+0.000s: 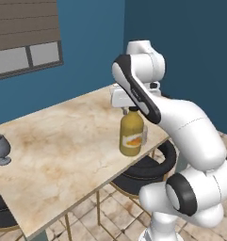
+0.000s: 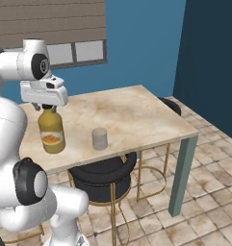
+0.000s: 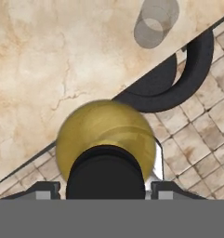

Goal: There is a wine glass and glass cup on the dining counter. Place the wine bottle next to the wine glass and the juice bottle next to the glass cup.

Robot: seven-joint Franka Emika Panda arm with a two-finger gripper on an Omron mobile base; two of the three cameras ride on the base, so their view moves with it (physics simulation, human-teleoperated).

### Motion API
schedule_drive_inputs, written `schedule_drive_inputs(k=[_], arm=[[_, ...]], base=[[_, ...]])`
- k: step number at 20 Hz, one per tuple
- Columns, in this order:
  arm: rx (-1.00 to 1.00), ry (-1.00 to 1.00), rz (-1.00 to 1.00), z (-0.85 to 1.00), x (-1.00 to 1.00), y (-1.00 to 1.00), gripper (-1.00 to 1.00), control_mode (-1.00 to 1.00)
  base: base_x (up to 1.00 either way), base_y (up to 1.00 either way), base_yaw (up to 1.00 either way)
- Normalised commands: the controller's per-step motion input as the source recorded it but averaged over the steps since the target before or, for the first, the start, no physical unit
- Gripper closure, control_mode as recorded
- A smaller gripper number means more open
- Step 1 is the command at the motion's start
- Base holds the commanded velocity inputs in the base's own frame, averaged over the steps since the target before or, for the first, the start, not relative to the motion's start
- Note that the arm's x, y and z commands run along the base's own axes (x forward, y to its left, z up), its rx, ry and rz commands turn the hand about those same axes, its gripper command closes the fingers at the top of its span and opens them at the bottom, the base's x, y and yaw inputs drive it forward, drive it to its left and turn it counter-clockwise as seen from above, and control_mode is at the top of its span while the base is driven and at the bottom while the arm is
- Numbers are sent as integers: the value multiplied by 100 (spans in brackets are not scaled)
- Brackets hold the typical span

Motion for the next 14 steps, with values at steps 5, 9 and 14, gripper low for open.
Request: schedule_drive_inputs(k=[5,9,14], arm=[[-3,0,0,-31,33,-5,100,-100],[0,0,0,-26,38,-6,100,-100],[0,0,0,-23,33,-3,100,-100]], base=[[0,0,0],[0,0,0],[0,0,0]])
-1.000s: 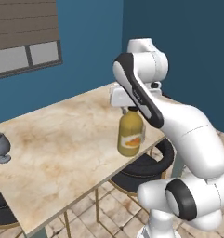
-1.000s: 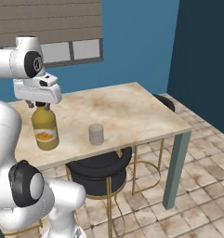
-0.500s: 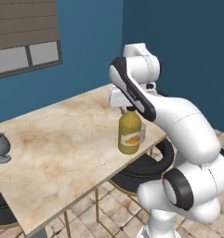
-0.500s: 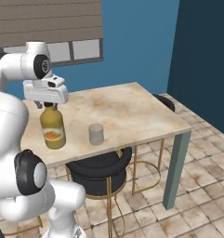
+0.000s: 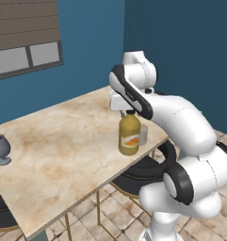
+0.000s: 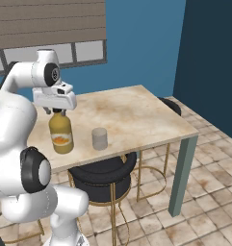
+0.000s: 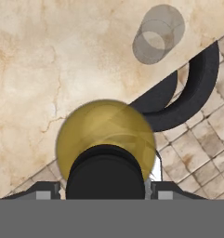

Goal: There is a wine glass and glass cup on the dining counter. Place the wine bottle next to the wine glass and the juice bottle next to the glass cup.

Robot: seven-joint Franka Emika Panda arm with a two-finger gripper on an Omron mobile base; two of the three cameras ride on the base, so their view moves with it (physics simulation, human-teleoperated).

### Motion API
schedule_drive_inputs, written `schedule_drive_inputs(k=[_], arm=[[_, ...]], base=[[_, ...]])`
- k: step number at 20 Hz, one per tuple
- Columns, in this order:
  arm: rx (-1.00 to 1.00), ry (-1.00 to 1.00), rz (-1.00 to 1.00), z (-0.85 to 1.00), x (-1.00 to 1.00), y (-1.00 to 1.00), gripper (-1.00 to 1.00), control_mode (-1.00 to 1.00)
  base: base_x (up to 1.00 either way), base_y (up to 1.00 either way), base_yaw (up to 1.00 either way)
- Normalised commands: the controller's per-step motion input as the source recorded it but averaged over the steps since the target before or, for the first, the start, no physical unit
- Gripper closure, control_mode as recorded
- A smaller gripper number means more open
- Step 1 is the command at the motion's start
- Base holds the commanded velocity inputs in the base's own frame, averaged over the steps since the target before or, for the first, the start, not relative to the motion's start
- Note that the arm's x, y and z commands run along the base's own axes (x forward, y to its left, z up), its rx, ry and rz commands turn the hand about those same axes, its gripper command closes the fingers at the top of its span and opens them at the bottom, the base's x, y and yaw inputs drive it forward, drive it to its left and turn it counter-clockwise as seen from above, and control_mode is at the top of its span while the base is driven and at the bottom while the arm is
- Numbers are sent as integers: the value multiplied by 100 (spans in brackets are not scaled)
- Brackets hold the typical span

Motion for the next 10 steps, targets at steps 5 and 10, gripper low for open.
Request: schedule_drive_inputs(k=[5,10], arm=[[0,0,0,-20,32,0,100,-100],[0,0,0,-22,28,0,100,-100]], base=[[0,0,0],[0,0,0]])
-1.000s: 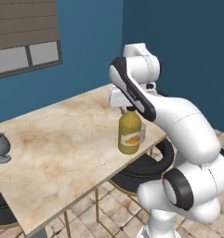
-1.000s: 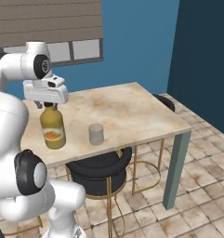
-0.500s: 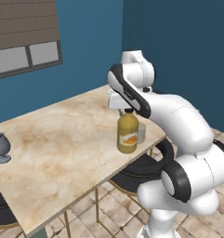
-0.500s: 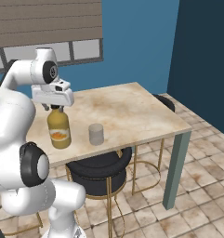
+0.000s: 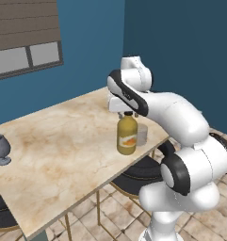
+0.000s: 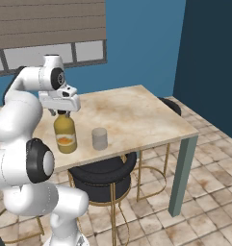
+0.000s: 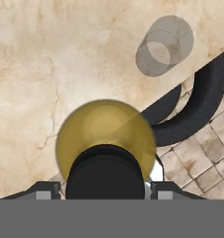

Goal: There is a wine glass and glass cup on the dining counter. Place the wine bottle next to the wine glass and the juice bottle next to the glass cup.

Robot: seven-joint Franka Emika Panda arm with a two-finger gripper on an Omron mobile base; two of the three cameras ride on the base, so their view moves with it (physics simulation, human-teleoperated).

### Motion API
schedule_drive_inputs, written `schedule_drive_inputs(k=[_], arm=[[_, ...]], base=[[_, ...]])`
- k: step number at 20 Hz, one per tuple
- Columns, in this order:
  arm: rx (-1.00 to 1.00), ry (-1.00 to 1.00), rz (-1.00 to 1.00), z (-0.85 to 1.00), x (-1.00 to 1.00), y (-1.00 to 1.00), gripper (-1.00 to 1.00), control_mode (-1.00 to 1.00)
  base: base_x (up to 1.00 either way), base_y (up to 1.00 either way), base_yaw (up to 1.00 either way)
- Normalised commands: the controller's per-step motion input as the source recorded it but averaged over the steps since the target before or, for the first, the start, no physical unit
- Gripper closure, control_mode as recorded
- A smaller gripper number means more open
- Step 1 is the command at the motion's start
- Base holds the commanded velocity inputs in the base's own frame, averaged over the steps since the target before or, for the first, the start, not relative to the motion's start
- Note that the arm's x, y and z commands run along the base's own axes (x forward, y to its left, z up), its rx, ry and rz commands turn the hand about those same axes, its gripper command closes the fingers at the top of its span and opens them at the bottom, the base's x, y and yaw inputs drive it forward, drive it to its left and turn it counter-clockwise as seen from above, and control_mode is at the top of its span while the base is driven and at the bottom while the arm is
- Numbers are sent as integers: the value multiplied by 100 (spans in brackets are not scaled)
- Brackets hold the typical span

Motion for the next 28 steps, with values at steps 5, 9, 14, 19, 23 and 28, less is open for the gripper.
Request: schedule_drive_inputs(k=[5,9,14,19,23,28], arm=[[0,0,0,-17,24,-3,100,-100],[0,0,0,-10,26,-2,100,-100],[0,0,0,-12,30,0,100,-100],[0,0,0,-18,28,0,100,-100],[0,0,0,-23,22,-4,100,-100],[0,0,0,-23,24,-6,100,-100]], base=[[0,0,0],[0,0,0],[0,0,0],[0,0,0],[0,0,0],[0,0,0]])
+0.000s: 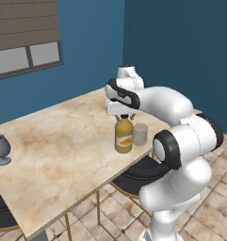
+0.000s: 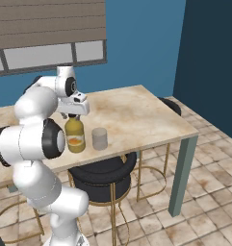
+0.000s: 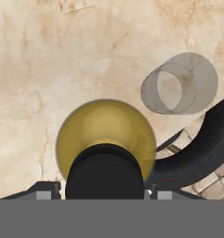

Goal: There is a wine glass and glass cup on the dining counter. Place the wine bottle next to the wine glass and the juice bottle next to the glass cup.

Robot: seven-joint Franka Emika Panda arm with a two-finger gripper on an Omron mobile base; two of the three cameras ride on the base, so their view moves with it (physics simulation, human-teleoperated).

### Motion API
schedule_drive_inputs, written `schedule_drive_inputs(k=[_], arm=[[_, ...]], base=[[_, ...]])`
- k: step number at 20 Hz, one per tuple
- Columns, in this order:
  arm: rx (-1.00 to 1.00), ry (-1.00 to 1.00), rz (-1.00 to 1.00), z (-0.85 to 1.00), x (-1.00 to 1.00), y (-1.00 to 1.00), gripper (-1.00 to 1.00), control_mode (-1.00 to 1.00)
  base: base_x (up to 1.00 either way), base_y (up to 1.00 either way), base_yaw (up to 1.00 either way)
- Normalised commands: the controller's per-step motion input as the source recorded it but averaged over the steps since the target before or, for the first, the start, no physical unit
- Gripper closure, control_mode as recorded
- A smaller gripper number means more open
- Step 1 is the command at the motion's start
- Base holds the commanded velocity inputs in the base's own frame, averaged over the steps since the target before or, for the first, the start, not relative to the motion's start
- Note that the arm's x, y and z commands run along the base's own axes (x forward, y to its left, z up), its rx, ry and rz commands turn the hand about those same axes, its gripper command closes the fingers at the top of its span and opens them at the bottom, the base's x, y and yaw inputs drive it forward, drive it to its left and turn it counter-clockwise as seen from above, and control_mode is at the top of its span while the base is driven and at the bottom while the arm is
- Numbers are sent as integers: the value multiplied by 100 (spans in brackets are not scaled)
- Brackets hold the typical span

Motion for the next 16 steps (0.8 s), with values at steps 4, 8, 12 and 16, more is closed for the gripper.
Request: schedule_drive_inputs(k=[4,8,12,16], arm=[[0,1,0,-19,24,-7,100,-100],[0,0,0,-16,22,-6,100,-100],[0,0,0,-17,16,-7,100,-100],[0,0,0,-16,11,-6,100,-100]], base=[[0,0,0],[0,0,0],[0,0,0],[0,0,0]])
